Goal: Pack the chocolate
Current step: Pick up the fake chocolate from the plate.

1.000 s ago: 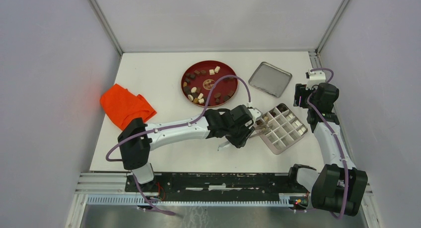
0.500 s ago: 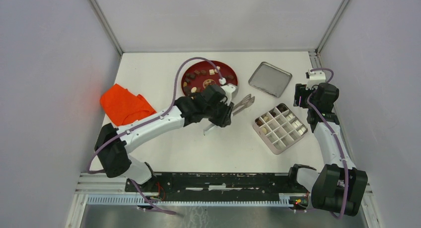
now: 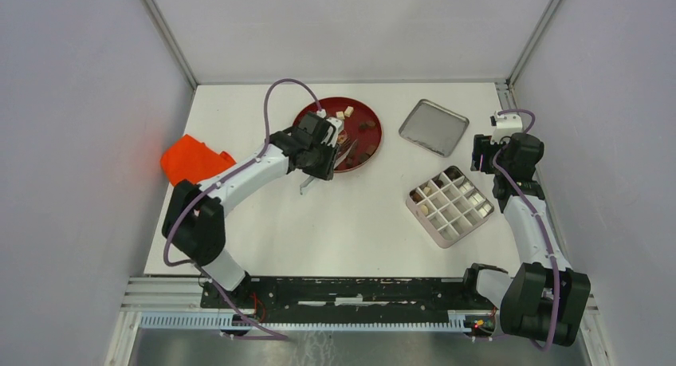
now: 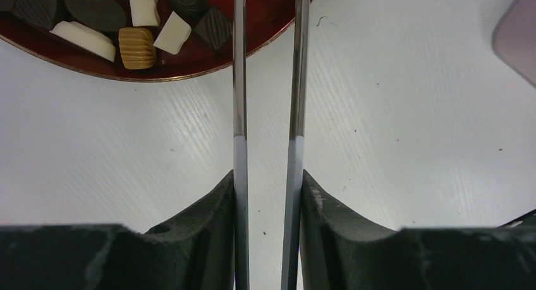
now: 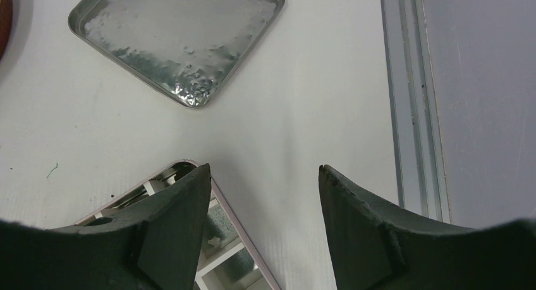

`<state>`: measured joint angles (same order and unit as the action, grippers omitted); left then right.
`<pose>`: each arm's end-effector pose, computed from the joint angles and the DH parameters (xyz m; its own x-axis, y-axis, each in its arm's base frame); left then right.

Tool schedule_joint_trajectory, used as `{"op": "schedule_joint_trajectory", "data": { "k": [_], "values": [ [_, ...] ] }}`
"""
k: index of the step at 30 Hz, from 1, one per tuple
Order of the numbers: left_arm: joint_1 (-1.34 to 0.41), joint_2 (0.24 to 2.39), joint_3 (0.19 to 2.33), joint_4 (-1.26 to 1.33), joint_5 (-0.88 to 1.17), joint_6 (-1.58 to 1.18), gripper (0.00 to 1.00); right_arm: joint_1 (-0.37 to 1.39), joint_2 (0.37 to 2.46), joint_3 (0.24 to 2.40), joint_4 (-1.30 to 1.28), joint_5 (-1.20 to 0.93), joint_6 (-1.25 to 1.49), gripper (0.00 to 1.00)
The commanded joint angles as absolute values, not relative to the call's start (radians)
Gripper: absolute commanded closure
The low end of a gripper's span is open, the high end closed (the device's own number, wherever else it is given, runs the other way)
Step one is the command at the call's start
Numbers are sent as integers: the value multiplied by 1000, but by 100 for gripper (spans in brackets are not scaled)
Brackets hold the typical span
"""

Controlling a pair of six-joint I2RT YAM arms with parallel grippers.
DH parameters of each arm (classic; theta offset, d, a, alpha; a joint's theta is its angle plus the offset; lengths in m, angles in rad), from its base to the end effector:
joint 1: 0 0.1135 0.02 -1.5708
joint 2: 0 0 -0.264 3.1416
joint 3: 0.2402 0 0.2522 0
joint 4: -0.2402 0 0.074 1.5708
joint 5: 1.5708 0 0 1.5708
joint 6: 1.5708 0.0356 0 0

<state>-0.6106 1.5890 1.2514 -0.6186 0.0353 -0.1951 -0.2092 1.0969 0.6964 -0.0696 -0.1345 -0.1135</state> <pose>0.2770 -0.1954 0.2634 -0.7710 0.3031 -0.5601 0.4487 0.8826 -0.1401 0.2415 -0.0464 0.2587 -0.4503 -0.0191 -0.8927 0.0381 0.9984 -0.0406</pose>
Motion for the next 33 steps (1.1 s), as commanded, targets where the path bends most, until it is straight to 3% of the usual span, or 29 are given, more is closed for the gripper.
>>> {"op": "schedule_joint_trajectory", "data": {
  "k": [1, 33],
  "values": [
    [-605, 1647, 1343, -656, 23, -57, 59, -204, 1101, 707, -56, -138, -124, 31],
    [-593, 1800, 1486, -771, 3, -6, 55, -202, 1097, 709, -59, -146, -125, 31]
  ]
}}
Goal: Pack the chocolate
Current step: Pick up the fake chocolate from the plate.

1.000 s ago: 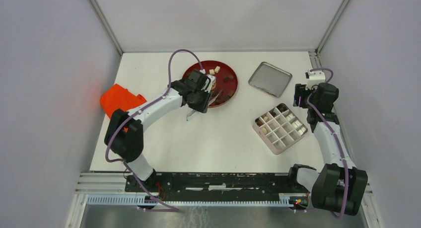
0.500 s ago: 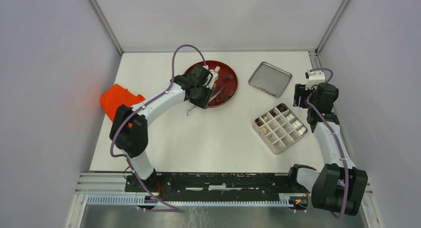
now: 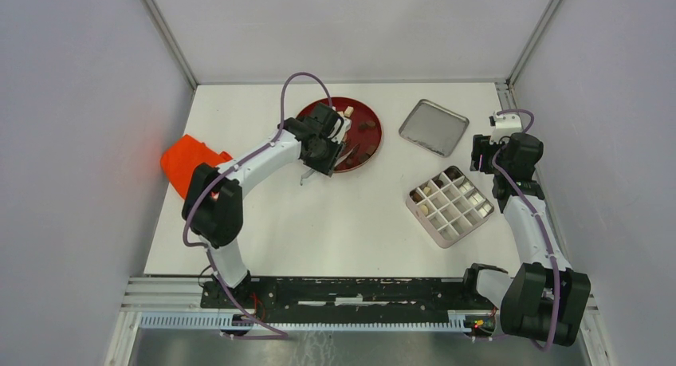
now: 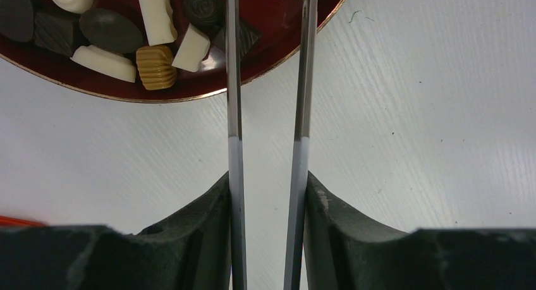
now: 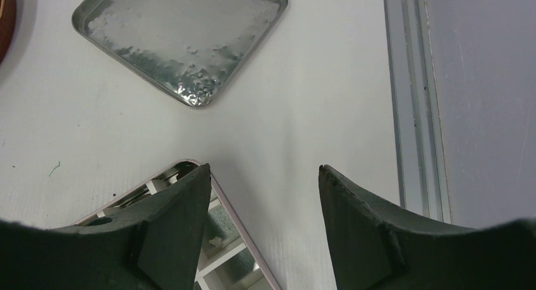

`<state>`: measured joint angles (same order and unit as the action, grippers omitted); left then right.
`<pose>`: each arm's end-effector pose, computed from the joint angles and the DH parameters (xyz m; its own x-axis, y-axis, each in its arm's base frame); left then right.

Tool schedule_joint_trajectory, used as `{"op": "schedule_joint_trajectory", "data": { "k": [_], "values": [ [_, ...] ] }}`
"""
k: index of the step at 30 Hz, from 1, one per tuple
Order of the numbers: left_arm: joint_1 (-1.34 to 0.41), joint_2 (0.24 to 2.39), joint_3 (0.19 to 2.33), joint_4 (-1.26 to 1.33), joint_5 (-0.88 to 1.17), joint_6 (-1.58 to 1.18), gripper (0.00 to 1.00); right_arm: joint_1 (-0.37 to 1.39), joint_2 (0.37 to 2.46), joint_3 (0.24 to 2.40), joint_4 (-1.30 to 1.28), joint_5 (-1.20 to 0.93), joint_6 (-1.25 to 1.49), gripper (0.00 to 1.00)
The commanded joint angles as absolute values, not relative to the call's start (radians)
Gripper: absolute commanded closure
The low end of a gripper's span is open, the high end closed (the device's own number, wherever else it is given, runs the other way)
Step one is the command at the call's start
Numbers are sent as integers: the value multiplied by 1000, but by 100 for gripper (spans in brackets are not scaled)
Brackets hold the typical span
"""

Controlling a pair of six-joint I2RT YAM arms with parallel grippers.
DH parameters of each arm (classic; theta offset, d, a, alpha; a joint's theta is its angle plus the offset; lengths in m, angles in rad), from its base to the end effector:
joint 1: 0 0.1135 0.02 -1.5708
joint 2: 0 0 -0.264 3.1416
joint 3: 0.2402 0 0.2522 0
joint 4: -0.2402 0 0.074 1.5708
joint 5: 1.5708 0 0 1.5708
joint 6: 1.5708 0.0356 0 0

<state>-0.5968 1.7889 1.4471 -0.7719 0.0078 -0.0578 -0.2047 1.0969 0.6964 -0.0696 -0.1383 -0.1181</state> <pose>0.3112 -0.2118 0.2473 -0.7736 0.4558 -0.4402 0.5210 0.8529 -0.0325 0.2418 -0.0452 0.2587 -0.4500 -0.0258 -0.8927 0.0282 0.9987 -0.0430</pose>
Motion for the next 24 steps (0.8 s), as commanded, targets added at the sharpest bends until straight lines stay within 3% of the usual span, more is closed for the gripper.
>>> {"op": "schedule_joint_trajectory", "data": {
  "k": [1, 11, 18, 20, 24],
  "values": [
    [-593, 1802, 1488, -773, 3, -6, 55, -200, 1095, 709, -59, -146, -125, 31],
    [-582, 1815, 1496, -781, -17, -8, 55, -201, 1095, 709, -59, -146, -124, 31],
    [-578, 1819, 1502, -781, -25, -19, 62, -201, 1094, 709, -59, -146, -124, 31],
    [-577, 1820, 1506, -781, -26, -23, 69, -201, 1095, 709, -60, -147, -125, 31],
    [-571, 1817, 1515, -783, -35, -40, 96, -201, 1094, 709, -60, -147, -125, 31]
  ]
}}
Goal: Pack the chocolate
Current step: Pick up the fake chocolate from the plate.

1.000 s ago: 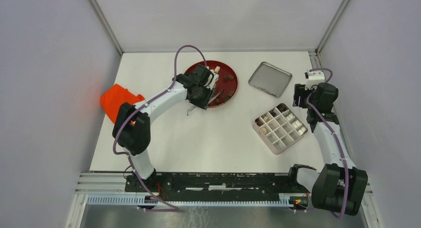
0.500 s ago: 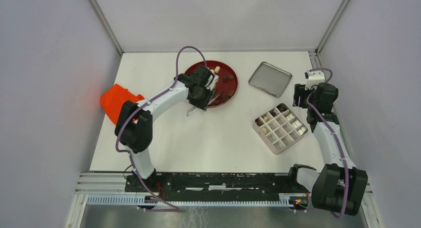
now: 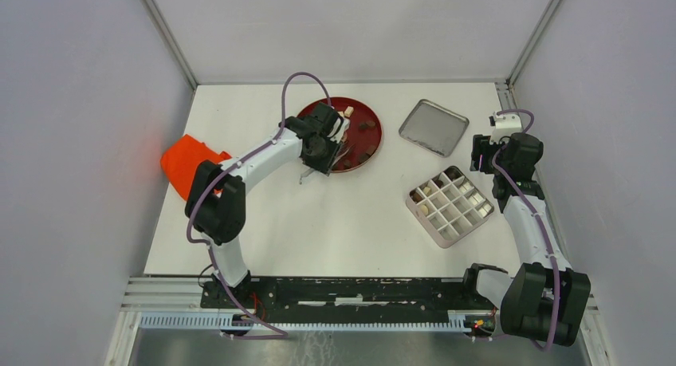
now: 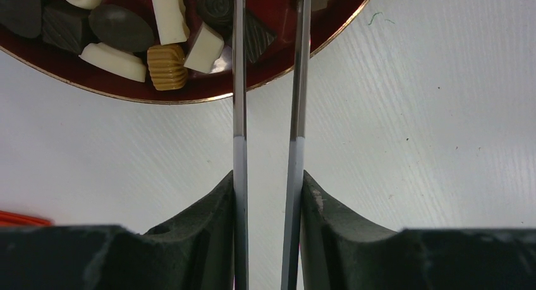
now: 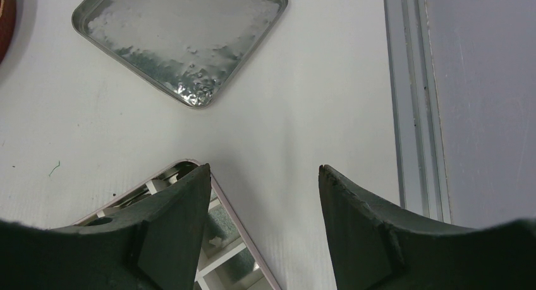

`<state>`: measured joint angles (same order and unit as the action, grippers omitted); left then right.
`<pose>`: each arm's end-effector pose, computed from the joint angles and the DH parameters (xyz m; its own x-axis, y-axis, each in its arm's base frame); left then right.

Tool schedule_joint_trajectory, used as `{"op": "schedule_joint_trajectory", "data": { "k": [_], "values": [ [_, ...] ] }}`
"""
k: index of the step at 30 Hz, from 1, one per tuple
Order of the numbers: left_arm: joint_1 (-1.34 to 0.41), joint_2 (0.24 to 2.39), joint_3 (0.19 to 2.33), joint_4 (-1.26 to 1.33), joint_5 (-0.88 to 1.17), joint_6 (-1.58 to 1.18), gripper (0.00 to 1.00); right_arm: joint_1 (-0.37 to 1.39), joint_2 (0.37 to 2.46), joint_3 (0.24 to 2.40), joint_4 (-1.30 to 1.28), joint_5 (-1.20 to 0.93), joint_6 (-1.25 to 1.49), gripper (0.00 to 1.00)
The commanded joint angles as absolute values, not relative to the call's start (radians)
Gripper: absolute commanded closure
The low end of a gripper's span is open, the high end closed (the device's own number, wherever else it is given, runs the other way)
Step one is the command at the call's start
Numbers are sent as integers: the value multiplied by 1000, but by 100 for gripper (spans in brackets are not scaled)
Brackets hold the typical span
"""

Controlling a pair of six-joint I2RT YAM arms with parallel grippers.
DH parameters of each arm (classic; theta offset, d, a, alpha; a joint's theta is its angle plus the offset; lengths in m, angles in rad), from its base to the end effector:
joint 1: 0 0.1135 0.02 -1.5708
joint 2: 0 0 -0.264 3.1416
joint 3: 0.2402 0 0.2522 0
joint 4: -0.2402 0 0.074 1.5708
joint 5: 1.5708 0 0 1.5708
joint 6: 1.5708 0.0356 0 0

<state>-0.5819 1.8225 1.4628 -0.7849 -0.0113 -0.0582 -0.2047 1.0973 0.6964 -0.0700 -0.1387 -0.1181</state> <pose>0.3189 -0.2093 0.2393 -0.7911 0.4509 -0.4133 0.5005 0.8656 -0.0138 0.2418 -0.0452 0.2585 -0.4506 -0.0256 -0.8923 0.0278 0.9987 -0.0427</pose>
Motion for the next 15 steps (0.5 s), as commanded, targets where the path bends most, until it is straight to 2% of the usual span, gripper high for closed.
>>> {"op": "schedule_joint_trajectory", "data": {
  "k": [1, 7, 15],
  "values": [
    [-572, 1813, 1515, -783, -41, -47, 98, -201, 1094, 709, -59, -147, -125, 31],
    [-572, 1759, 1515, -779, -41, -89, 98, -202, 1094, 709, -58, -146, -124, 31],
    [-580, 1608, 1415, -698, 83, -163, 98, -201, 1095, 709, -58, -148, -124, 31]
  ]
}}
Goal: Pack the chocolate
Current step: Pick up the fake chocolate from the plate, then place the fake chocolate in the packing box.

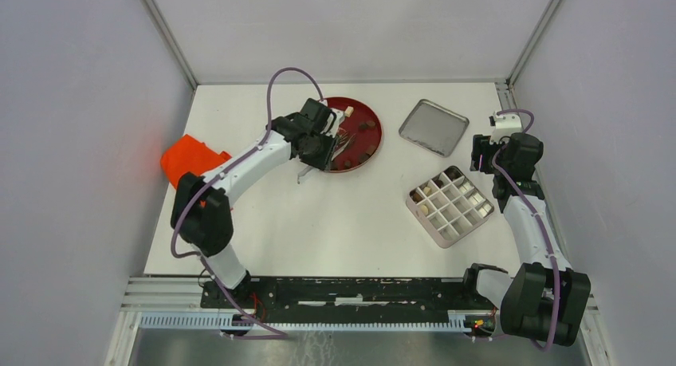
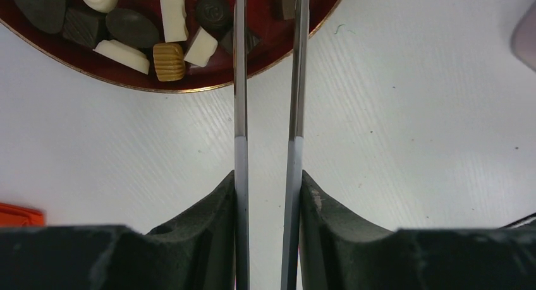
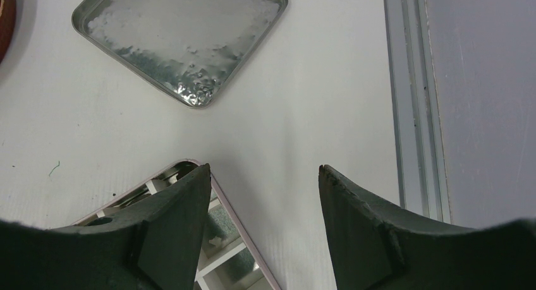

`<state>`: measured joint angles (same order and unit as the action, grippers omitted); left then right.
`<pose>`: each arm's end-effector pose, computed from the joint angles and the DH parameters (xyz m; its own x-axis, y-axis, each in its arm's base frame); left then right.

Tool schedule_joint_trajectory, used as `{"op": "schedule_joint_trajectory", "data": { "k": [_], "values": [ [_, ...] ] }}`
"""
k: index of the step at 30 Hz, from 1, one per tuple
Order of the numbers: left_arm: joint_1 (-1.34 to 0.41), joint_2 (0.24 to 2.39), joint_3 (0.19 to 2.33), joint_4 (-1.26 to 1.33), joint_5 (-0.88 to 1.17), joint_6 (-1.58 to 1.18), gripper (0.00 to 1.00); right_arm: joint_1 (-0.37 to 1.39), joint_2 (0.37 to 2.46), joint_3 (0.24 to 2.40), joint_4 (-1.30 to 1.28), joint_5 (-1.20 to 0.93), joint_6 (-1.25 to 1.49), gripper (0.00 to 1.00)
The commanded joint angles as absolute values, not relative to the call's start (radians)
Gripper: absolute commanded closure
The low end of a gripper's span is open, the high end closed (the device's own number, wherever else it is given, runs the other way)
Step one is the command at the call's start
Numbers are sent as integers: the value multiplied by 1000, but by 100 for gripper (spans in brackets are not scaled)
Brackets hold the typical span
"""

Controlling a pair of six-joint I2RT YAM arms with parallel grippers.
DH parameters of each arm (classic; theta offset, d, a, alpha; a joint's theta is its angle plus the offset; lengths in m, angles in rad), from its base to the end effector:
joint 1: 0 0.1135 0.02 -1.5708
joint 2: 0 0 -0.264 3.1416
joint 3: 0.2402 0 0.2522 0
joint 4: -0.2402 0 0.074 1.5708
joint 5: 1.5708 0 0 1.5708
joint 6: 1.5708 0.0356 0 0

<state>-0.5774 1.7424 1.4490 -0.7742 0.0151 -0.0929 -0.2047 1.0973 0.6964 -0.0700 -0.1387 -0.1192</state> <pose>0.3095 -0.2023 0.2642 -0.7821 0.3988 -0.4789 0.4814 0.8746 -0.0579 0.2418 -0.0452 0.2585 -0.4507 -0.0267 -0.8923 0.0273 0.9987 -0.0437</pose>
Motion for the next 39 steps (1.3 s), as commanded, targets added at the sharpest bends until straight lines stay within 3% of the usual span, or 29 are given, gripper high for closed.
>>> {"op": "schedule_joint_trajectory", "data": {
  "k": [1, 14, 25, 39],
  "values": [
    [-584, 1586, 1397, -683, 100, -173, 98, -201, 1096, 708, -58, -149, -124, 31],
    [-761, 1427, 1191, -387, 365, -366, 98, -201, 1100, 709, -57, -155, -126, 31],
    [-1002, 1547, 1215, -311, 240, -420, 98, -200, 1098, 708, -57, -157, -126, 31],
    [-1095, 1753, 1390, -391, 162, -376, 94, -199, 1097, 709, -59, -156, -127, 31]
  ]
}}
